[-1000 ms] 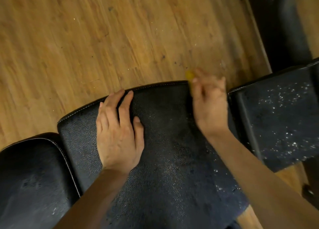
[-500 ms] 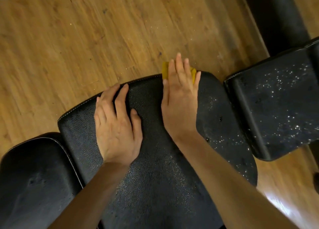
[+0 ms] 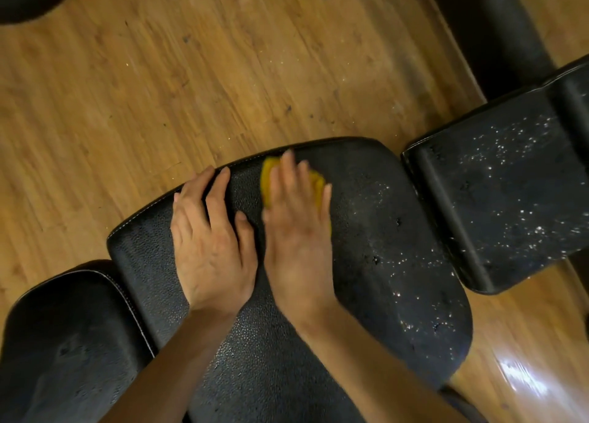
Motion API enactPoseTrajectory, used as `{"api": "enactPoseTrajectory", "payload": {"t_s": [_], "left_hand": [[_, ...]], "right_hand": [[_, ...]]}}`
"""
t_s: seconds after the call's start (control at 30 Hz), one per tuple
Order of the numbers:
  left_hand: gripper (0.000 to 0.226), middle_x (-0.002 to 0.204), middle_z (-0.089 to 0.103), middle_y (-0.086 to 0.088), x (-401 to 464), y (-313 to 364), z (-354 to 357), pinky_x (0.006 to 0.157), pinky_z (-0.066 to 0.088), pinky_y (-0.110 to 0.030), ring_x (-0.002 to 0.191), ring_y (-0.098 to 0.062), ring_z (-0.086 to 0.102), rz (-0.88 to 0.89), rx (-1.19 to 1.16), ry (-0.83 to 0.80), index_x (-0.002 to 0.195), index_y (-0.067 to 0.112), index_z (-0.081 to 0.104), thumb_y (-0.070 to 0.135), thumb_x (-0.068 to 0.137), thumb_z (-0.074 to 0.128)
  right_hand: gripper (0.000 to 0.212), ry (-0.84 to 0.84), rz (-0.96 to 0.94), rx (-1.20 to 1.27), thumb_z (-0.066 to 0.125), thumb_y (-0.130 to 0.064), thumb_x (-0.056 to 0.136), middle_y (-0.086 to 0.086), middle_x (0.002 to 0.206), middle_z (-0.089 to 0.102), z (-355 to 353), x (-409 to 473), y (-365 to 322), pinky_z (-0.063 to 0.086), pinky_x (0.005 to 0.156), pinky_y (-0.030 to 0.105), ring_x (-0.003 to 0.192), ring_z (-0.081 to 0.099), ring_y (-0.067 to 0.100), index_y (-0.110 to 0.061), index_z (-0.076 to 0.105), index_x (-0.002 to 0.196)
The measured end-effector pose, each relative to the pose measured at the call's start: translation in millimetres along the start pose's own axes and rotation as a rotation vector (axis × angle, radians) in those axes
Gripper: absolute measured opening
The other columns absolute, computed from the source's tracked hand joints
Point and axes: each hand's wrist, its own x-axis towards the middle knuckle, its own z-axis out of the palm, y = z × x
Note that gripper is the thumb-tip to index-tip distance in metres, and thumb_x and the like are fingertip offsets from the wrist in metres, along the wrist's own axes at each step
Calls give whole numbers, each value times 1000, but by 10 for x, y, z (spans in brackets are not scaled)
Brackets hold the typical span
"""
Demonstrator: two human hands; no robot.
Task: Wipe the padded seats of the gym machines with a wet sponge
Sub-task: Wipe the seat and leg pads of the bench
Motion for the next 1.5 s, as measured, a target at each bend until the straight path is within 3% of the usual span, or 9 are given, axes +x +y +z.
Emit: {"api": "enactPoseTrajectory", "payload": {"t_s": [0.1, 0.3, 0.4, 0.5, 0.67, 0.83, 1.03, 1.27, 1.5], "left_hand": [[50, 146, 40, -15, -6, 5, -8, 117, 24, -49, 139, -32, 36, -8, -8, 3, 143, 4, 41, 15, 95, 44], [50, 145, 40, -16, -10, -3, 17, 115, 27, -51, 138, -34, 36, 13, -1, 2, 143, 3, 41, 14, 95, 44], [51, 146, 39, -16, 1, -4, 9, 111, 30, -54, 138, -35, 36, 5, -5, -3, 144, 3, 40, 15, 94, 45], [51, 145, 39, -17, -2, 3, 10, 110, 31, -54, 137, -35, 37, 6, -4, -9, 143, 2, 40, 14, 94, 45], [51, 146, 39, -17, -11, -8, 15, 112, 29, -53, 138, -34, 36, 9, 5, -14, 144, 3, 39, 14, 95, 44], [49, 146, 38, -16, 0, -6, 3, 111, 30, -53, 137, -34, 37, 2, 9, -18, 145, 5, 38, 15, 97, 43], [50, 149, 33, -18, -33, -34, -106, 119, 20, -53, 142, -32, 31, 67, -63, -95, 146, 3, 36, 16, 98, 46], [58, 161, 21, -6, -896, 315, -111, 124, 3, -34, 152, -18, 10, 83, -98, -311, 152, 8, 29, 25, 97, 38], [58, 160, 22, -8, -938, 317, -44, 124, 7, -36, 151, -20, 10, 86, 34, -340, 152, 8, 27, 26, 97, 33]], "right_hand": [[50, -62, -259, -83, 36, -14, 102, 3, 160, 18, -150, 131, 311, 9, 122, 47, 150, 11, 21, -14, 26, 151], [45, 109, 363, -25, 30, -21, 105, 10, 157, 29, -371, 806, 648, -1, 123, 43, 148, 17, 23, -8, 35, 148], [54, -16, 132, -19, 28, -19, 104, 2, 163, 1, -192, 223, 202, -7, 122, 41, 150, -7, 18, -13, 10, 155], [52, -66, -17, -28, 33, -18, 105, -1, 163, 6, -287, 275, 471, -2, 123, 40, 150, -3, 15, -15, 14, 154], [51, 137, 409, -16, 23, -22, 105, 7, 162, 4, -261, 534, 461, 0, 123, 46, 150, -2, 23, -10, 13, 154], [51, -27, -85, -49, 37, -14, 103, 9, 161, 14, -77, -218, 250, 10, 122, 46, 150, 7, 23, -6, 23, 151], [49, 122, 245, -18, 33, -15, 105, 7, 161, 17, -269, 327, 587, 2, 123, 40, 150, 8, 21, -9, 22, 152], [47, -89, -158, -43, 36, -19, 103, 6, 159, 23, -257, -760, 618, 17, 121, 45, 149, 15, 20, -7, 35, 148], [46, -32, -120, -69, 43, -15, 103, 8, 158, 27, -269, 5, 672, 11, 122, 46, 148, 19, 23, -4, 36, 147]]}}
